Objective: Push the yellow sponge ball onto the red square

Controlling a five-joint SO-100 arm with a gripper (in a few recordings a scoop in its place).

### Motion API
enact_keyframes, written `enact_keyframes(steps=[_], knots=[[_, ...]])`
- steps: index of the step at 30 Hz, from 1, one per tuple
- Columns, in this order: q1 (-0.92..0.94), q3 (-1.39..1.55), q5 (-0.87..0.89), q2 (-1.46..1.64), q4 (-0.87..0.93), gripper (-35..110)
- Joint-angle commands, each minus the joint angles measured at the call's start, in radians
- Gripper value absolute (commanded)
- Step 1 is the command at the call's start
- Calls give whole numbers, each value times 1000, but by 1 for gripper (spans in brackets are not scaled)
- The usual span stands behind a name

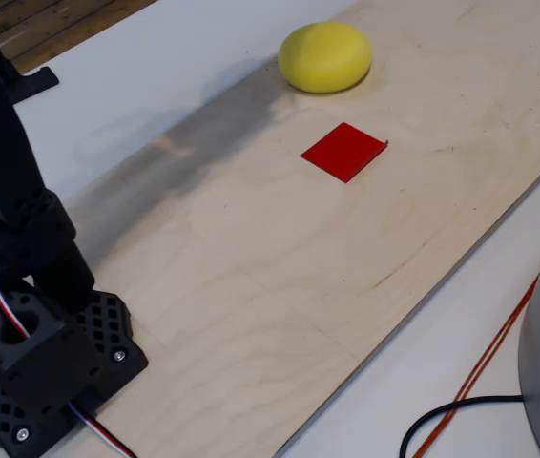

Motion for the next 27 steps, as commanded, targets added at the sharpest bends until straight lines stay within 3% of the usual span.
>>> enact_keyframes(steps=[1,27], knots=[[-8,-118,9,-58,48,12],[5,-405,44,-494,81,17]])
